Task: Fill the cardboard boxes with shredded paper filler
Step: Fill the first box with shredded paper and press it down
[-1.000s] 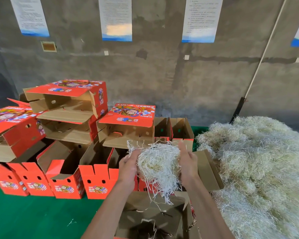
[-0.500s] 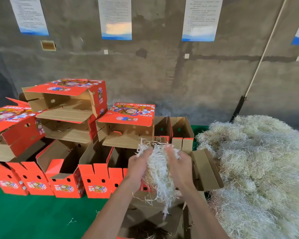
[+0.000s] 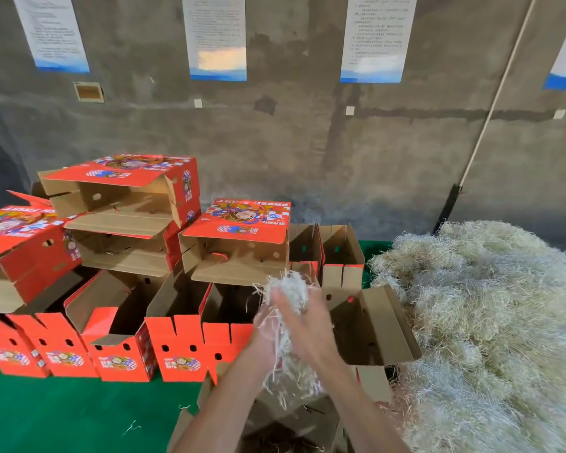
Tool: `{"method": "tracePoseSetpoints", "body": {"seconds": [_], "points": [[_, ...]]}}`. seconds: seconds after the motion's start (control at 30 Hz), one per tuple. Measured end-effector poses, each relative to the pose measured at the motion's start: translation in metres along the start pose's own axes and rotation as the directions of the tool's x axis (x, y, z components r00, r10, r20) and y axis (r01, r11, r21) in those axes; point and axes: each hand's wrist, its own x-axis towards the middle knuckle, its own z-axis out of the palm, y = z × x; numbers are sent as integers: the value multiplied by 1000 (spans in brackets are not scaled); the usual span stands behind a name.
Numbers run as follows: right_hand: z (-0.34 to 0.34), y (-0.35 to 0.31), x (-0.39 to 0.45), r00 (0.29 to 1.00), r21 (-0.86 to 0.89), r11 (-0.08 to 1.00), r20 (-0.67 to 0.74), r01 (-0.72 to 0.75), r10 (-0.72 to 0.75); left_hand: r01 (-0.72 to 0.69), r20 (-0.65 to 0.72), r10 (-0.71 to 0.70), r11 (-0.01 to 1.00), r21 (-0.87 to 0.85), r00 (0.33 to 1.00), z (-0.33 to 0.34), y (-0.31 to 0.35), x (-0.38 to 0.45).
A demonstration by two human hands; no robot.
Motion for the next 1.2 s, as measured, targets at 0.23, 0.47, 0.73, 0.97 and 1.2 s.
{"method": "tracePoseSetpoints", "body": {"seconds": [0.23, 0.47, 0.73, 0.97, 1.2], "points": [[-22, 5, 17, 987, 135, 984, -127, 115, -98, -102, -93, 111, 990, 98, 989, 4, 6, 8], [-91, 21, 40, 904, 389, 909, -320, -148, 284, -135, -85, 119, 969, -209, 989, -67, 41, 18], [-90, -3, 30, 922, 775, 517, 217, -363, 320, -12, 292, 111, 948, -319, 950, -62, 28, 13], [-67, -18, 24, 882, 443, 764, 276, -469, 381, 47, 402, -60, 998, 44, 914, -40, 18, -4], [-58, -2, 14, 877, 459, 753, 156, -472, 454, -51, 164, 78, 985, -164, 983, -32, 21, 1]]}}
